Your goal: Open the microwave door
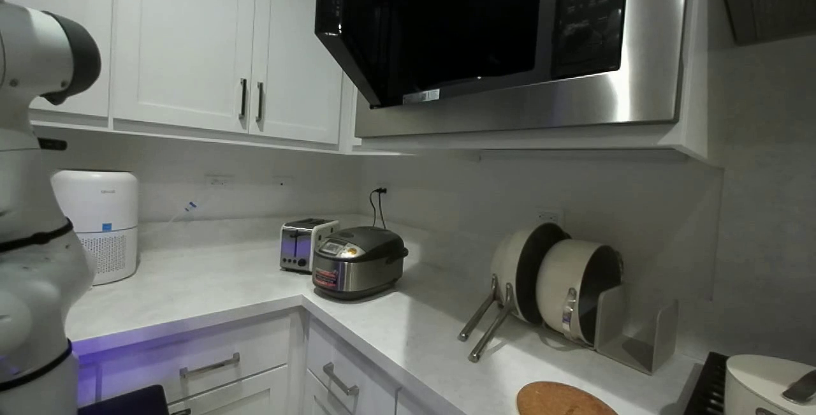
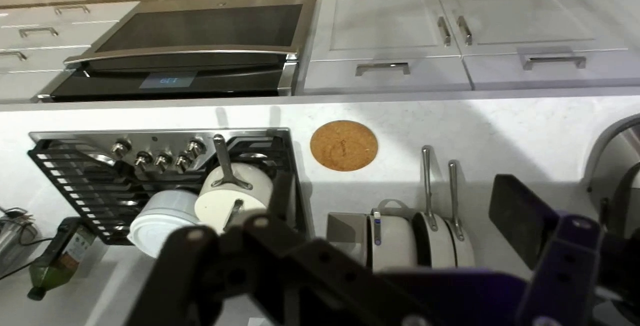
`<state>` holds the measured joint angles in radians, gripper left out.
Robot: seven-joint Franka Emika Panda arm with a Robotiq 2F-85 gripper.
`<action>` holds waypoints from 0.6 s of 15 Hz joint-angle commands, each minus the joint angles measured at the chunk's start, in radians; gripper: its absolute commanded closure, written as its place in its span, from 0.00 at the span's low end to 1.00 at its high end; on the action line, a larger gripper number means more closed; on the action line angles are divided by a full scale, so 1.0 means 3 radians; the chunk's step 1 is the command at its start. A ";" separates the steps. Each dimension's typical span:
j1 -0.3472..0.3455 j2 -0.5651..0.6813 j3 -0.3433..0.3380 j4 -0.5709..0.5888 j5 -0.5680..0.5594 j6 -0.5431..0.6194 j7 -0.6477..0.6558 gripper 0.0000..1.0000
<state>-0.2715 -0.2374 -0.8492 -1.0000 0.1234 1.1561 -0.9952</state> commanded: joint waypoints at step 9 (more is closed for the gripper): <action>0.0982 -0.0960 -0.0770 -0.0190 0.0222 -0.0569 -0.0475 0.00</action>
<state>-0.0698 -0.4271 -1.0315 -1.0171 0.1695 1.0039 -1.1211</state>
